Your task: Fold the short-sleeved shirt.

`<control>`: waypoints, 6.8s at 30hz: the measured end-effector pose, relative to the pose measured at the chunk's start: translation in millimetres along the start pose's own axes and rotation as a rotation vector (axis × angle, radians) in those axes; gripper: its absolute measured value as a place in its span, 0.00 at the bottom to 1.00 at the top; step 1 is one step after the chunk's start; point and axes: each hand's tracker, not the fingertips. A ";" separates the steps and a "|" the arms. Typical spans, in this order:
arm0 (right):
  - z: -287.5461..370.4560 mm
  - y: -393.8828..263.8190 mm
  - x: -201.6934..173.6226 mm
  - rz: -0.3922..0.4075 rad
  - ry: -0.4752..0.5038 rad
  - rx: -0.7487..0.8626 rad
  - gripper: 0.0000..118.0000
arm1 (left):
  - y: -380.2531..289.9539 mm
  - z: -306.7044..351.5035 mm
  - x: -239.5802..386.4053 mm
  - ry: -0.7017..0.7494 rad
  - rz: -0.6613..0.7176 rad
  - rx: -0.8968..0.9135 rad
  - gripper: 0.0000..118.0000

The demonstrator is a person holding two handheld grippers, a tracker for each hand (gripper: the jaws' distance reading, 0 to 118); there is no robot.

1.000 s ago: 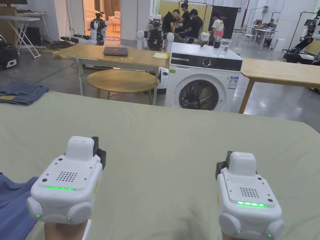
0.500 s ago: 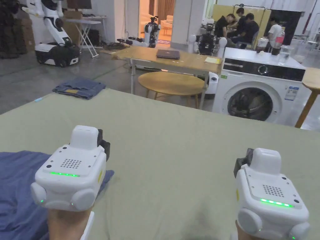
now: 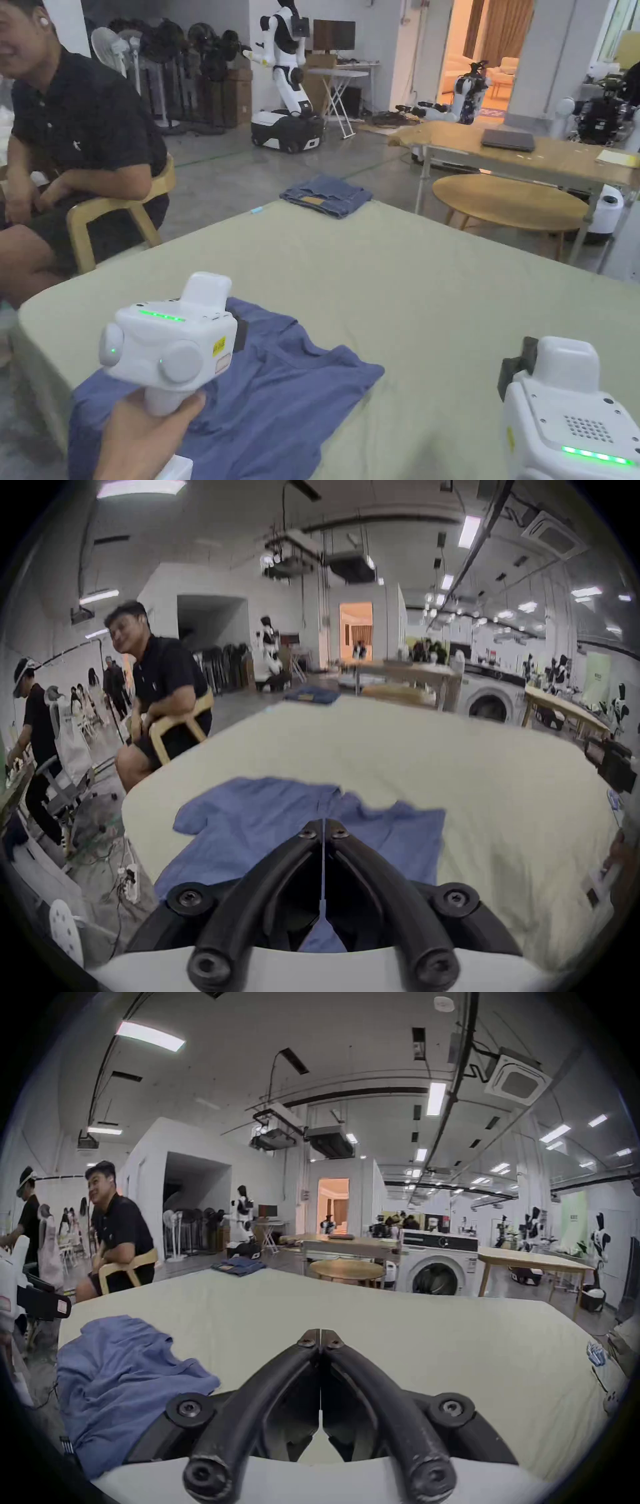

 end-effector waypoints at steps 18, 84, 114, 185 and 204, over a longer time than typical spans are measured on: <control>-5.7 -24.2 21.4 0.068 -0.021 -0.087 0.00 | -27.9 -164.5 -34.5 -0.167 0.122 -0.643 0.68; 174.8 -29.6 287.6 -0.067 -0.568 -0.090 0.00 | 21.9 27.8 477.7 -1.053 -0.301 -0.135 0.47; 101.1 -6.2 219.3 -0.069 -0.347 -0.089 0.00 | 49.7 -102.7 275.3 -0.549 -0.078 -0.203 0.00; 81.6 56.1 348.3 -0.159 -0.386 -0.293 0.01 | 139.5 -23.7 225.5 -0.497 -0.156 -0.005 0.00; 76.7 203.0 388.8 -0.062 -0.523 -0.096 0.01 | 283.7 -30.8 146.3 -0.270 -0.072 0.133 0.00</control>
